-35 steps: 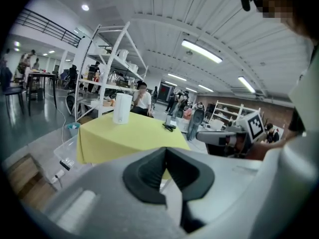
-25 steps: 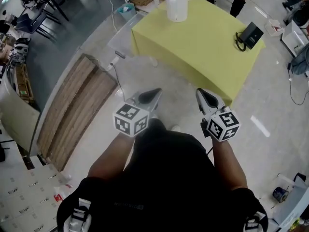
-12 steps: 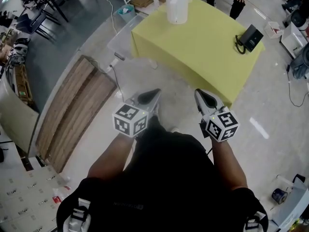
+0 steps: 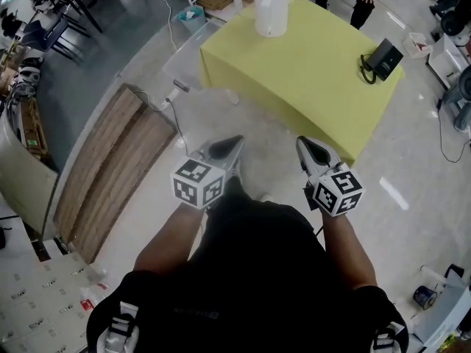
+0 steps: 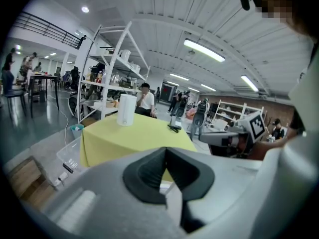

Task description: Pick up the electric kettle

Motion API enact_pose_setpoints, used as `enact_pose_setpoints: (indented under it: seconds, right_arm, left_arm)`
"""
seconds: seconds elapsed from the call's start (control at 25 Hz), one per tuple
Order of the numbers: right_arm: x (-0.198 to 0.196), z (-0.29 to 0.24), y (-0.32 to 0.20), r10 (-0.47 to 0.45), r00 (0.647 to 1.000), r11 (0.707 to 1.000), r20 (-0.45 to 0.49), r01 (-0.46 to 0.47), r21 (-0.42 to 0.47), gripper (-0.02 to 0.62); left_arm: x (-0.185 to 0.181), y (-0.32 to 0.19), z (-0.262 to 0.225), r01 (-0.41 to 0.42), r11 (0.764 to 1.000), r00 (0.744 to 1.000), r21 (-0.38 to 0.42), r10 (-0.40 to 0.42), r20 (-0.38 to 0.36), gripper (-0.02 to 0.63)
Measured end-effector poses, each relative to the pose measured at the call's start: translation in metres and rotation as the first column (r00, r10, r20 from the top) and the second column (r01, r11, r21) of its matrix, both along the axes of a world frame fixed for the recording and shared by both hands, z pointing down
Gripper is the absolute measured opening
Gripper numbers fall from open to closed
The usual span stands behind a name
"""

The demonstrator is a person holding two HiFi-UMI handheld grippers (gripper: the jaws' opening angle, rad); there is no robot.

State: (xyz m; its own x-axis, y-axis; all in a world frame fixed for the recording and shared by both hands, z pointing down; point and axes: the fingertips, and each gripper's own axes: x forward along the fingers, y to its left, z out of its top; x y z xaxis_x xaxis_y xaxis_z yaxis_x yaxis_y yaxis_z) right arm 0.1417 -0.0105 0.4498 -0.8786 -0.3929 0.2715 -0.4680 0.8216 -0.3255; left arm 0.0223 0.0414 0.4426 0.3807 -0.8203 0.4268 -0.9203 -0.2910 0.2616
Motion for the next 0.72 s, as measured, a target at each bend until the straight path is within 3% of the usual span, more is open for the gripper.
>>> enact_pose_setpoints:
  seconds: [0.72]
  right_arm:
    - [-0.031, 0.000, -0.036, 0.012, 1.000, 1.000, -0.010, -0.012, -0.010, 0.006]
  left_arm:
    - [-0.032, -0.042, -0.001, -0.006, 1.000, 1.000, -0.001, 0.006, -0.016, 0.002]
